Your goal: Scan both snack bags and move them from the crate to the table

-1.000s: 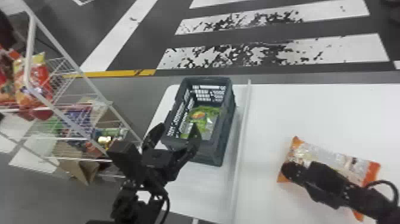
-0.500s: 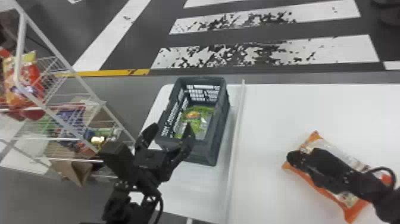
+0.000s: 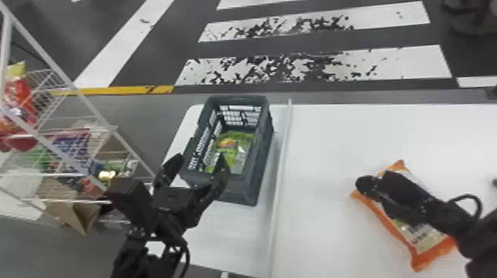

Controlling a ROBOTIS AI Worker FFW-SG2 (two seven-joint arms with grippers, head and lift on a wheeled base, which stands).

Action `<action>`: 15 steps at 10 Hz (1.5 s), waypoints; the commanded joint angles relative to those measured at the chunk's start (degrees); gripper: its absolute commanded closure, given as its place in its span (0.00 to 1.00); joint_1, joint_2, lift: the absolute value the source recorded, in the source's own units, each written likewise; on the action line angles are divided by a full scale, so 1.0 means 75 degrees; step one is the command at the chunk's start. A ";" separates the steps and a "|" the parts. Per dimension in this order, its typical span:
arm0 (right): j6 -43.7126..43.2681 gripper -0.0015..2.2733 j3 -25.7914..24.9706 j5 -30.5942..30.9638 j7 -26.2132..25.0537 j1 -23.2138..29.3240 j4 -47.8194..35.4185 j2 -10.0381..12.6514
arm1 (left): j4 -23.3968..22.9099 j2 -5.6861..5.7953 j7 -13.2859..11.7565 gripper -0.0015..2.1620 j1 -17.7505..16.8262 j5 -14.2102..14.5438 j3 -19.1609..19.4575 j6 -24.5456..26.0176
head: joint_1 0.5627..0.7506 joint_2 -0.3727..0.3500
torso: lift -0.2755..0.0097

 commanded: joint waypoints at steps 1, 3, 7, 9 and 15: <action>-0.0037 0.99 -0.0179 0.0007 -0.0016 -0.0074 0.0118 0.0000 | -0.0001 0.0001 -0.0001 0.04 0.0002 0.0000 0.0000 0.0000 | 0.70 0.86 | 0.84; -0.0013 0.99 -0.0319 0.0007 -0.0016 -0.0167 0.0189 0.0000 | -0.0001 -0.0010 -0.0001 0.04 0.0002 0.0000 -0.0011 0.0000 | 0.70 0.83 | 0.84; -0.0037 0.99 -0.0472 0.0030 -0.0028 -0.0226 0.0329 -0.0012 | -0.0013 -0.0010 -0.0013 0.04 0.0002 0.0000 -0.0011 -0.0023 | 0.70 0.80 | 0.84; -0.0037 0.99 -0.0542 0.0065 -0.0039 -0.0249 0.0376 -0.0024 | -0.0001 0.0001 -0.0013 0.04 0.0002 0.0000 -0.0011 -0.0023 | 0.70 0.78 | 0.84; -0.0037 0.99 -0.0671 0.0100 -0.0086 -0.0261 0.0376 -0.0024 | -0.0001 0.0001 -0.0013 0.04 0.0002 0.0000 -0.0011 -0.0023 | 0.70 0.76 | 0.84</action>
